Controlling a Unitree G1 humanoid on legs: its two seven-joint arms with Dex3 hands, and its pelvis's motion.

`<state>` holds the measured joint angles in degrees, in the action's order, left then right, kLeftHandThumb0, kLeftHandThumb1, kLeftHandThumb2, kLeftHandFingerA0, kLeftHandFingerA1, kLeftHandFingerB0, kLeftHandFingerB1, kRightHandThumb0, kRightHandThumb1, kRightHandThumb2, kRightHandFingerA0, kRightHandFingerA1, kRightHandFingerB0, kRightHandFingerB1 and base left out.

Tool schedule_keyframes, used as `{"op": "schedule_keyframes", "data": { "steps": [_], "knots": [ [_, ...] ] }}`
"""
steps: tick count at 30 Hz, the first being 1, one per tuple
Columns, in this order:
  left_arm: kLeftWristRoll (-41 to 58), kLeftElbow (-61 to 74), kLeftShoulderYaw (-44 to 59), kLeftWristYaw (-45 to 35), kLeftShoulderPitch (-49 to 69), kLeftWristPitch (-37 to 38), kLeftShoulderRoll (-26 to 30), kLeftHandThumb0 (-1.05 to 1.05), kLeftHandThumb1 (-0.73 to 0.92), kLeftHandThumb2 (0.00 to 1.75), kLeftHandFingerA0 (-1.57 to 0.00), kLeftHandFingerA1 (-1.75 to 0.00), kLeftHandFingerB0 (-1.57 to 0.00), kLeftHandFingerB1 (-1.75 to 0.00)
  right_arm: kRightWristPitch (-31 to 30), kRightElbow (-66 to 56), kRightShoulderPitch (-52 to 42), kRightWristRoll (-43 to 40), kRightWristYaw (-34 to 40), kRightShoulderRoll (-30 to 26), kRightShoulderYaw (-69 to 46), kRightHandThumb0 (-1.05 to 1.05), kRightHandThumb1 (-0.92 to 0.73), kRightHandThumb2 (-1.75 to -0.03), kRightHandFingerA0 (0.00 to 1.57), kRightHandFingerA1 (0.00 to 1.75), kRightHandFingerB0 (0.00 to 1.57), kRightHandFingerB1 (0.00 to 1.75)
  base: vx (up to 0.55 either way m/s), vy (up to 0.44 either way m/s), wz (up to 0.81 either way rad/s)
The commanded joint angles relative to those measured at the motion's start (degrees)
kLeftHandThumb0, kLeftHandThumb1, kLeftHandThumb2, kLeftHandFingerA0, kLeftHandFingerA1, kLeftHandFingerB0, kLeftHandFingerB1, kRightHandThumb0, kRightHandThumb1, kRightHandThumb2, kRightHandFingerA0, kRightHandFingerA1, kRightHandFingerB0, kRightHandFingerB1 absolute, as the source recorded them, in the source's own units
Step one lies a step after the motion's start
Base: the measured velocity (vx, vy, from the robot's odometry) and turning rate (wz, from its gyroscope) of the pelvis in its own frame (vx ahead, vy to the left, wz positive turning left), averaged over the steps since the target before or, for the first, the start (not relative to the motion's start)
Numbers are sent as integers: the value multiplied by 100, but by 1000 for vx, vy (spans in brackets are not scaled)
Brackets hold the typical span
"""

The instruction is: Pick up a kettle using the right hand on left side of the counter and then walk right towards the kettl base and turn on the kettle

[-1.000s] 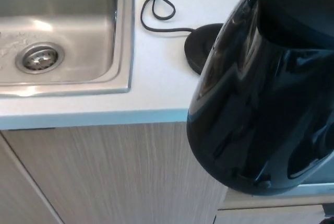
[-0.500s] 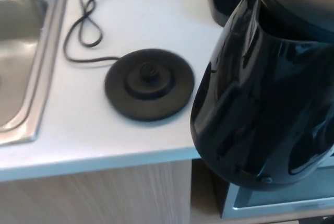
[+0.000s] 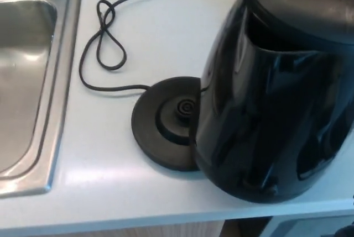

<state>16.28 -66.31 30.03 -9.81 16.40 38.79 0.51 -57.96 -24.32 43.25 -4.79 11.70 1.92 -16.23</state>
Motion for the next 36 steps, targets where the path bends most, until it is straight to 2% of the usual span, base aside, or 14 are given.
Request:
{"op": "schedule_keyframes", "data": {
  "steps": [1,5,17,18,24,25,27,28,30,36],
  "knots": [
    [-34,-36,-25,102,59,324,87,-3,49,103,-98,-86,-94,-73,401,3,249,-97,34,-23,-72,-13,-43,-150,109,175,93,155,216,55,-4],
    [-28,-36,-45,106,56,300,81,-2,53,98,-99,-85,-95,-72,353,48,314,-118,54,36,-60,-16,-40,-146,108,175,88,163,32,-64,-1],
    [-40,-31,-77,184,46,291,77,-5,50,104,-96,-86,-94,-74,401,143,399,-95,90,131,35,-16,-43,-140,108,175,87,161,-94,-169,-3],
    [-56,-7,-93,198,95,287,72,-5,54,95,-98,-82,-95,-71,280,103,441,-99,163,242,59,-17,-49,-134,106,175,85,161,-96,-21,5],
    [76,-27,-16,24,78,293,58,-3,52,100,-98,-84,-95,-72,303,55,438,-111,173,421,118,-16,-47,-135,104,175,82,162,-69,131,-3],
    [37,-44,-38,63,88,291,47,-1,47,109,-99,-86,-96,-71,159,27,548,-95,308,588,143,-13,-48,-130,106,175,88,158,-31,161,9],
    [11,-1,-56,82,126,317,28,0,48,108,-97,-86,-95,-71,145,59,583,-58,337,636,165,-14,-47,-132,106,175,87,158,-80,209,24],
    [-28,7,-76,130,151,336,37,0,52,101,-98,-84,-94,-71,160,80,591,-42,352,670,182,-15,-44,-135,103,175,85,161,-106,132,35],
    [-44,19,-91,155,165,342,39,0,52,101,-98,-84,-94,-71,161,89,600,-28,359,689,186,-15,-44,-135,103,175,85,161,-31,130,121],
    [33,-35,-52,72,154,336,57,-2,52,102,-97,-85,-98,-72,287,204,645,-51,395,829,257,-14,-42,-139,107,175,89,161,-19,178,-3]
  ]
}}
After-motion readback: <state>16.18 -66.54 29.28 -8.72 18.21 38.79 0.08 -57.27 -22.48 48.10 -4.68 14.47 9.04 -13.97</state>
